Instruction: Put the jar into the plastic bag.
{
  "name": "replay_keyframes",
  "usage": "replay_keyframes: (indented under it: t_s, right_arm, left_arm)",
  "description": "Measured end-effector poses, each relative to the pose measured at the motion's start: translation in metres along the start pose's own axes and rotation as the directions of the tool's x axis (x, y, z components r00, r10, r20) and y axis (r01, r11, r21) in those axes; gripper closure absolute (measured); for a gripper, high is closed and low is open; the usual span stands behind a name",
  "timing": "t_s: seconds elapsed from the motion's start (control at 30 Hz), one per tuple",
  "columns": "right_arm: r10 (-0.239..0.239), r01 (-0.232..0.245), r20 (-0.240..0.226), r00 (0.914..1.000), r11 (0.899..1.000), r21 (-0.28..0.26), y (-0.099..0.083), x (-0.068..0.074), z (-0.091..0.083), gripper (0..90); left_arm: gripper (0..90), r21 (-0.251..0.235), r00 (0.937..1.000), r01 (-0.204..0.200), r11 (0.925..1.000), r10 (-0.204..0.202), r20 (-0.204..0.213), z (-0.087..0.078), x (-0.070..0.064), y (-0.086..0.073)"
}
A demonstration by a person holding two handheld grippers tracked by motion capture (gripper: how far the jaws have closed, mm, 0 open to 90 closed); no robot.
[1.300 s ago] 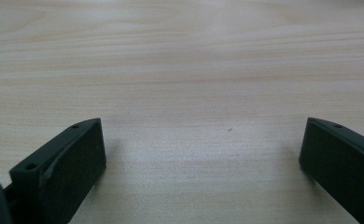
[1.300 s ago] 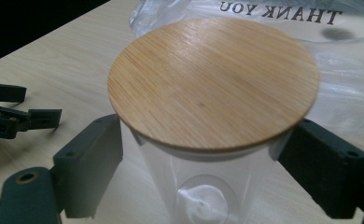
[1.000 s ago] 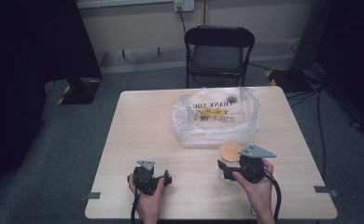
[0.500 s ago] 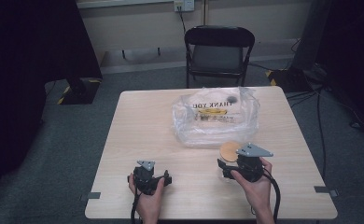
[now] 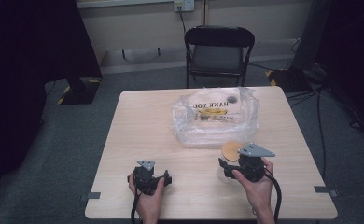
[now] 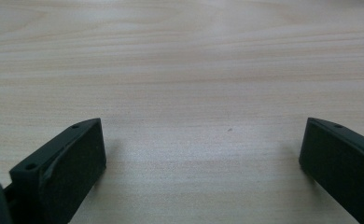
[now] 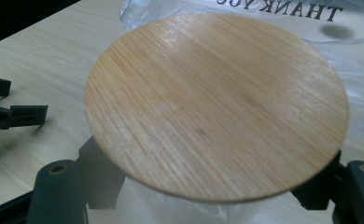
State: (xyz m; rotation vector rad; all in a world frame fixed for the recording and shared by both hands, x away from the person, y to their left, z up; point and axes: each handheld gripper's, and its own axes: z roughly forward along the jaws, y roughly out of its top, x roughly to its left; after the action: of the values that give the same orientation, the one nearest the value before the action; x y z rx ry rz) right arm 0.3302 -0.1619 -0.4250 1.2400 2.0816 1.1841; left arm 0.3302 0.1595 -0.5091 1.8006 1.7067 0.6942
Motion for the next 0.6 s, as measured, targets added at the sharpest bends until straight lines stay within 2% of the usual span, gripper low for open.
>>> replay_keyframes:
  t_s: [0.6]
  right_arm:
    - [0.001, -0.001, 0.005, 1.0000, 1.000, -0.030, 0.005, 0.003, -0.012, 25.8]
  left_arm:
    - [0.0, 0.000, 1.0000, 0.000, 1.0000, 0.000, 0.000, 0.000, 0.000, 0.000]
